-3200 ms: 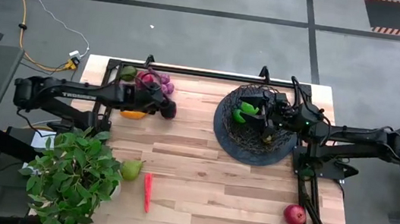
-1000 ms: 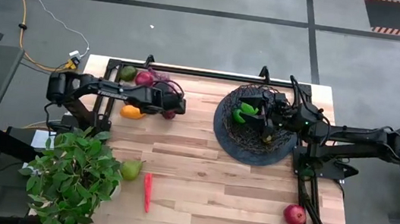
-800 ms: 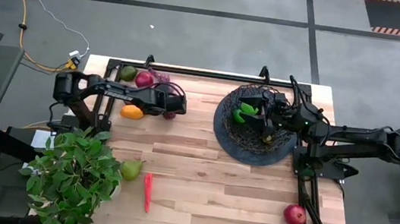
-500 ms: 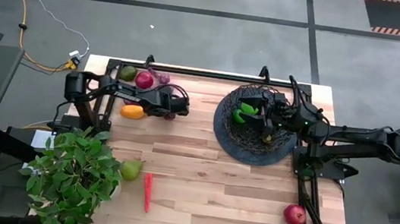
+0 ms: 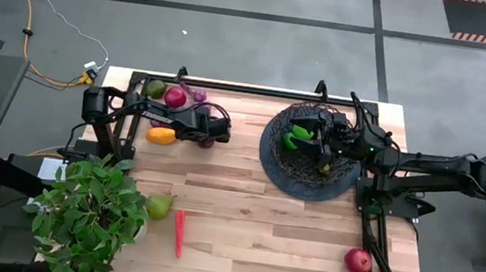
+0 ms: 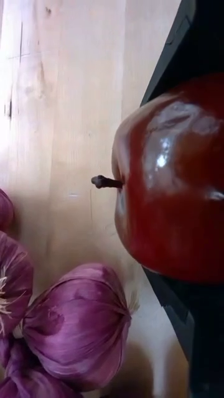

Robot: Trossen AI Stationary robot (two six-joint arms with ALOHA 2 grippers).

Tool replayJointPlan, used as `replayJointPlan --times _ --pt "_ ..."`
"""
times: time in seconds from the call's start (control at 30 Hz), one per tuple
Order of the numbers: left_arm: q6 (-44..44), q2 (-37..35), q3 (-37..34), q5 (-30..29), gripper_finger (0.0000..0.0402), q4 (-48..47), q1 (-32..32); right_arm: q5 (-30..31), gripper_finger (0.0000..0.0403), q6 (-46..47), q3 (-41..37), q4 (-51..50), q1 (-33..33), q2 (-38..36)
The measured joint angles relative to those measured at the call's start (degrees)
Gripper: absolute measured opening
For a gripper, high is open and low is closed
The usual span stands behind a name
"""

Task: Build produce basket
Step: Put the red apple into the black wire basket

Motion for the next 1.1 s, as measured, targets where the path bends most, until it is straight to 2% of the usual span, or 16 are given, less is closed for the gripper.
replayJointPlan --times 0.13,0.23,0.43,0.53,0.67,0.77,0.83,0.97,1.1 --pt "0.16 -0.1 0.0 0.63 0.0319 -0.01 -0.09 0.0 0.0378 0.0 0.0 0.0 0.0 0.0" --pt "2.81 -1.55 -0.07 1.74 0.0319 0.71 -0.12 0.0 0.0378 0.13 0.0 0.0 -0.02 0.0" --pt "19.78 -10.7 -0.07 3.45 0.0334 13.39 -1.39 1.73 0.0378 3.61 0.0 -0.35 0.0 0.0" --pt "31.2 -17.4 -0.05 7.83 0.0336 23.09 -2.84 1.92 0.0378 3.58 0.0 -0.26 -0.02 0.0" --pt "42.24 -25.37 -0.02 20.16 0.0335 34.9 -4.62 1.92 0.0378 3.6 0.0 -0.26 -0.01 0.0" --pt "43.58 -30.18 -0.02 27.03 0.0335 39.54 -5.88 1.92 0.0378 3.52 0.0 -0.24 0.0 0.0" --pt "44.59 -33.05 -0.04 29.06 0.0335 41.03 -6.79 1.92 0.0378 2.86 0.0 -0.24 -0.01 0.0" --pt "45.71 -38.2 -2.92 29.57 0.0335 43.74 -8.53 1.92 0.0378 2.54 0.0 -0.22 0.0 0.0" --pt "44.1 -42.64 -9.42 27.65 0.0335 46.6 -9.53 1.92 0.0378 2.25 0.0 -0.21 0.0 0.01"
